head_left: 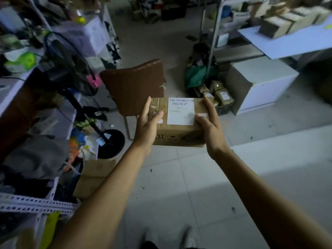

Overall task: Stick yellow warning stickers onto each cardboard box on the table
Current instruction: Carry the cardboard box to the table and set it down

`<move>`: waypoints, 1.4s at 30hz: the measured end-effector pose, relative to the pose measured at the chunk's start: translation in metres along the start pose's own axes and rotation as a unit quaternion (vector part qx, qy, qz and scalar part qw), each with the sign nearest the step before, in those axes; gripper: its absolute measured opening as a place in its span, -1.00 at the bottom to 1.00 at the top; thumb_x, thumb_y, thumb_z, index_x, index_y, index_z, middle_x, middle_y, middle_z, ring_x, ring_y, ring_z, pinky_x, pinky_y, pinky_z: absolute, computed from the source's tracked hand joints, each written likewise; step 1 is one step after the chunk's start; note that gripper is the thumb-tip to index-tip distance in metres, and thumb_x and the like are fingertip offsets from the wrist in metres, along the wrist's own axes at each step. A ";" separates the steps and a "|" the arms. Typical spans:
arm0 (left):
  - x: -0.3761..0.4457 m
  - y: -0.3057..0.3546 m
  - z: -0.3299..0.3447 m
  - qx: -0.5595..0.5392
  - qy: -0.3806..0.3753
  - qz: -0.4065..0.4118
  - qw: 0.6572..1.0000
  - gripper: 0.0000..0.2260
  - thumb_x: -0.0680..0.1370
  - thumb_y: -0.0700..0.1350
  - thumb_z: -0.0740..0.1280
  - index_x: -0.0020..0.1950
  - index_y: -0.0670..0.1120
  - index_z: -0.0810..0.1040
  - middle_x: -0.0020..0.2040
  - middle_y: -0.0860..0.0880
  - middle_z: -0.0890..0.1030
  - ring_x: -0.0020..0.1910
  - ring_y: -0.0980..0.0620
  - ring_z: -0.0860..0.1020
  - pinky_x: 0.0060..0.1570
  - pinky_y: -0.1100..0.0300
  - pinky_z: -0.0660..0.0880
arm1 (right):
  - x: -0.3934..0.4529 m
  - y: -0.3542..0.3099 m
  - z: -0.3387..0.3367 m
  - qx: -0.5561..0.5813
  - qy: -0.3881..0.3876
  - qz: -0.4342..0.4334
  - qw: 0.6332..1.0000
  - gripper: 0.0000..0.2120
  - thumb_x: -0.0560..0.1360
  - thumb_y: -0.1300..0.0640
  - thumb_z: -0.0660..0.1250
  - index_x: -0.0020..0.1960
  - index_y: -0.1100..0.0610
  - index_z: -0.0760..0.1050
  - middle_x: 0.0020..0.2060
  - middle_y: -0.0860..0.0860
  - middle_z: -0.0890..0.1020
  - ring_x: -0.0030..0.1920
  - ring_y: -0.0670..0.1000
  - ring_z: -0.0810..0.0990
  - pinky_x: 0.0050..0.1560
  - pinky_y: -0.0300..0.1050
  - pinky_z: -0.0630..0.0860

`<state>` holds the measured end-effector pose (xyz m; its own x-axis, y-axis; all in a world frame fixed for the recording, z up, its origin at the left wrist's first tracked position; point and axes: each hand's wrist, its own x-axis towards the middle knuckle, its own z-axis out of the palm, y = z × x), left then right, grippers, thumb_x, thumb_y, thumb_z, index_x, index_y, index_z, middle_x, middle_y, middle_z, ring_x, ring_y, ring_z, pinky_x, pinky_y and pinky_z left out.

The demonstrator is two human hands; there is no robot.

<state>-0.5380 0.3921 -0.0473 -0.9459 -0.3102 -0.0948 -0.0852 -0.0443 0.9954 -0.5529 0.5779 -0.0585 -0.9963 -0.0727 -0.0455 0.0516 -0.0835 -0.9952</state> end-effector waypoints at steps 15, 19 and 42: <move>0.114 -0.026 0.154 0.038 -0.247 -0.017 0.968 -0.46 0.63 -0.09 0.28 0.57 0.19 0.19 0.12 0.30 0.51 0.15 0.22 0.57 0.09 0.23 0.57 | 0.065 0.023 -0.111 -0.042 0.226 -0.013 0.973 -0.40 0.47 -0.03 0.27 0.49 -0.29 0.24 0.31 -0.19 0.41 0.30 0.01 0.49 0.28 -0.09 0.51; 0.154 -0.023 0.178 0.050 -0.309 -0.012 0.950 -0.47 0.65 -0.09 0.25 0.57 0.19 0.17 0.17 0.25 0.53 0.22 0.16 0.54 0.18 0.18 0.55 | 0.097 0.029 -0.120 -0.037 0.269 -0.010 0.962 -0.41 0.47 -0.05 0.29 0.45 -0.38 0.24 0.35 -0.13 0.37 0.29 -0.01 0.48 0.20 -0.16 0.52; 0.259 -0.074 0.534 0.082 -0.426 -0.033 0.900 -0.39 0.54 0.02 0.33 0.57 0.17 0.20 0.27 0.26 0.54 0.29 0.20 0.52 0.16 0.29 0.53 | 0.231 0.028 -0.412 -0.017 0.387 0.027 0.922 -0.37 0.47 0.00 0.27 0.51 -0.25 0.23 0.47 -0.11 0.38 0.36 -0.05 0.46 0.42 0.04 0.40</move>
<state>-0.9435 0.8218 -0.1376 -0.8272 0.5329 -0.1782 -0.1296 0.1276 0.9833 -0.8103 0.9686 -0.1332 -0.7441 0.6552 -0.1303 0.1134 -0.0684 -0.9912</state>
